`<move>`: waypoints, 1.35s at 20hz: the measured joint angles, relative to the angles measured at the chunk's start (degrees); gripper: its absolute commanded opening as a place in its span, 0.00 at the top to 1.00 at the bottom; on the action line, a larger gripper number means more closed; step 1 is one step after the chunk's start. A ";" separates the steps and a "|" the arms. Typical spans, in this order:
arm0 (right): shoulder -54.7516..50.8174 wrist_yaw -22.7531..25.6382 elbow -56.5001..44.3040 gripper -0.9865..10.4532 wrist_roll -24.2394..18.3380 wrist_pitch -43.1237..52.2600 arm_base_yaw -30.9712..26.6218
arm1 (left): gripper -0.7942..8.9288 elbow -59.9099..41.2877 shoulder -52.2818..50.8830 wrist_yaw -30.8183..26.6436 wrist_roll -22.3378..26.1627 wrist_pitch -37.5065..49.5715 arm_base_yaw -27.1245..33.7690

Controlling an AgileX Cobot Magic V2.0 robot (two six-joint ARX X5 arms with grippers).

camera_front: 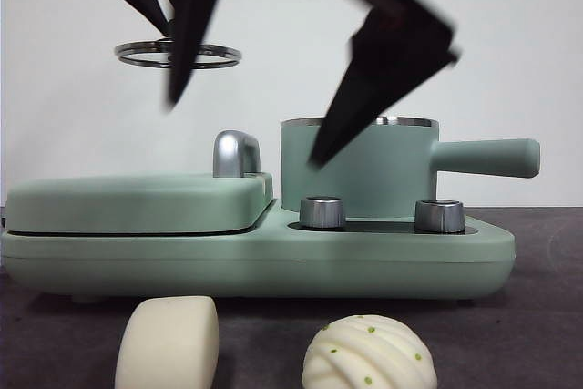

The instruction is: Put the buns in a small steamer

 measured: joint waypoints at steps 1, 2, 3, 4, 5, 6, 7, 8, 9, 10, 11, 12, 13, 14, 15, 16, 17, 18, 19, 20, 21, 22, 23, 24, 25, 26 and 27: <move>1.44 0.00 0.00 0.52 0.09 0.90 0.70 | 0.86 0.00 0.00 0.00 0.00 0.00 0.31; 3.08 0.00 -0.02 0.52 0.17 2.38 1.55 | 0.86 0.00 0.00 0.00 0.00 0.00 0.57; 4.74 0.15 0.00 0.52 0.17 4.13 2.32 | 0.86 0.00 0.00 0.00 0.00 0.00 0.79; 6.36 1.20 0.00 0.52 0.20 5.79 3.04 | 0.86 0.00 0.00 0.00 -0.02 0.00 0.87; 7.80 2.27 0.07 0.53 0.22 6.62 3.50 | 0.86 0.00 0.00 0.00 0.00 0.00 0.98; 9.31 2.58 0.13 0.53 0.26 6.78 3.67 | 0.86 0.00 0.00 0.00 0.00 0.00 1.16; 10.75 2.56 0.13 0.54 0.48 6.75 3.80 | 0.86 0.00 0.00 0.00 0.00 0.00 1.20; 12.02 2.58 0.13 0.55 0.63 6.75 3.80 | 0.86 0.00 0.00 0.02 0.00 0.00 1.42; 12.98 2.60 0.13 0.57 0.70 6.82 3.78 | 0.86 0.00 0.00 0.02 0.00 0.00 1.60; 13.64 2.60 0.13 0.61 0.85 7.04 3.78 | 0.86 0.00 0.00 0.02 -0.02 0.00 1.77; 13.90 2.58 0.13 0.63 1.03 7.19 3.80 | 0.86 0.00 0.00 0.02 -0.02 0.00 1.84; 13.99 2.58 0.13 0.65 1.03 7.26 3.80 | 0.86 0.00 0.00 0.02 -0.02 0.00 1.99; 14.14 2.58 0.13 0.67 1.03 7.52 3.78 | 0.86 0.00 0.00 0.02 0.00 0.00 2.19; 14.49 2.58 0.17 0.70 1.05 7.74 3.78 | 0.86 0.00 0.00 0.02 0.00 0.00 2.29; 14.88 2.58 0.20 0.71 1.03 7.74 3.78 | 0.86 0.00 0.00 0.02 0.00 0.00 2.34; 15.23 2.58 0.20 0.71 1.03 7.76 3.78 | 0.86 0.00 0.00 0.02 -0.02 0.00 2.40; 15.37 2.40 0.20 0.71 1.03 7.78 3.78 | 0.86 0.00 0.00 0.02 -0.02 0.00 2.43; 15.39 2.43 0.20 0.74 1.05 7.80 3.78 | 0.86 0.00 0.00 0.04 0.00 0.00 2.43; 15.39 2.45 0.20 0.78 1.05 7.80 3.78 | 0.86 0.00 0.00 0.20 -0.02 0.00 2.45; 15.39 2.45 0.20 0.81 1.05 7.78 3.78 | 0.86 0.00 0.00 0.52 -0.02 0.00 2.54; 15.39 2.47 0.20 0.82 1.05 7.80 3.78 | 0.86 0.00 0.00 0.63 -0.02 0.00 2.54; 15.39 2.43 0.20 0.82 1.05 7.78 3.76 | 0.86 0.00 0.00 0.63 -0.02 0.00 2.56; 15.41 2.29 0.46 0.82 1.05 7.32 3.65 | 0.86 0.00 0.00 0.66 -0.02 0.00 2.56; 15.52 0.94 1.64 0.82 1.03 5.57 2.93 | 0.86 0.00 -0.02 0.66 -0.02 0.00 2.56; 15.65 -0.46 3.50 0.82 0.92 3.48 2.43 | 0.86 0.00 -0.02 0.66 -0.02 0.00 2.56; 15.72 -2.14 6.91 0.82 0.22 0.22 1.33 | 0.86 0.00 -0.02 0.68 -0.02 0.00 2.56; 15.72 -3.02 10.29 0.82 -0.66 -2.58 0.13 | 0.86 0.00 -0.02 0.68 -0.02 0.00 2.56</move>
